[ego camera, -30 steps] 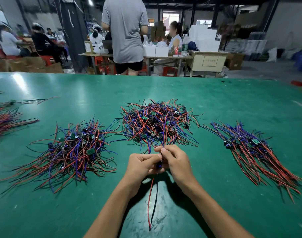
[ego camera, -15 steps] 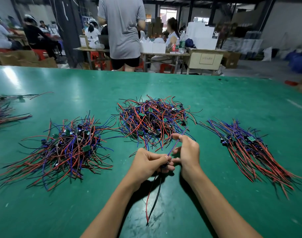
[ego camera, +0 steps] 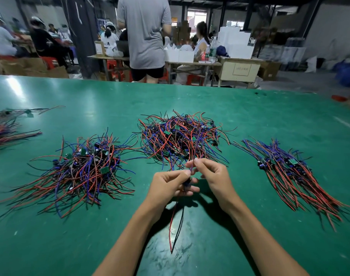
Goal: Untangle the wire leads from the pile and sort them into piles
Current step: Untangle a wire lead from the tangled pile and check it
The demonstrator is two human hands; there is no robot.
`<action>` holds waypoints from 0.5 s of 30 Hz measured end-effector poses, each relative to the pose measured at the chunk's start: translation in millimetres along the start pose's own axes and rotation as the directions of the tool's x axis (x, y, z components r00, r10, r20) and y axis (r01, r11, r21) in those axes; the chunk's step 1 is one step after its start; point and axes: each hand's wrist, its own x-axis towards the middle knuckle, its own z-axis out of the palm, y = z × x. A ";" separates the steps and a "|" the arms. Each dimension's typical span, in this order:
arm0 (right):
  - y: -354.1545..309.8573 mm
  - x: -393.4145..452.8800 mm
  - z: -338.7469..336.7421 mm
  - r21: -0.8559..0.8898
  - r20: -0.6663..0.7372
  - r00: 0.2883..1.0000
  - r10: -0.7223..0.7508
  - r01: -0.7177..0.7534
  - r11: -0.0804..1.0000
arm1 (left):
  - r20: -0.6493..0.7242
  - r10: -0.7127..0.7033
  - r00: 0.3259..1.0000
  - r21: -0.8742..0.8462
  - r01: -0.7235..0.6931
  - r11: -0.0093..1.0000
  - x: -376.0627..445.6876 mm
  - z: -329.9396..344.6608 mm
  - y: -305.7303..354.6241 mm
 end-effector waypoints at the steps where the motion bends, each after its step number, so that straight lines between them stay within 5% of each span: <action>1: -1.1 -0.6 -2.1 0.044 -0.005 1.000 0.017 -0.017 0.999 | 0.009 -0.006 1.000 -0.002 0.006 1.000 -0.2 -0.2 -0.7; 6: -3.5 -4.4 -3.7 0.128 0.058 0.998 0.034 -0.041 0.991 | 0.039 0.008 0.999 -0.044 -0.006 0.999 -0.6 -2.6 -1.2; 15: -6.0 0.9 -11.3 0.219 -0.257 0.956 0.140 -0.083 0.972 | 0.095 -0.025 0.995 0.055 0.020 0.998 0.0 -12.1 -4.4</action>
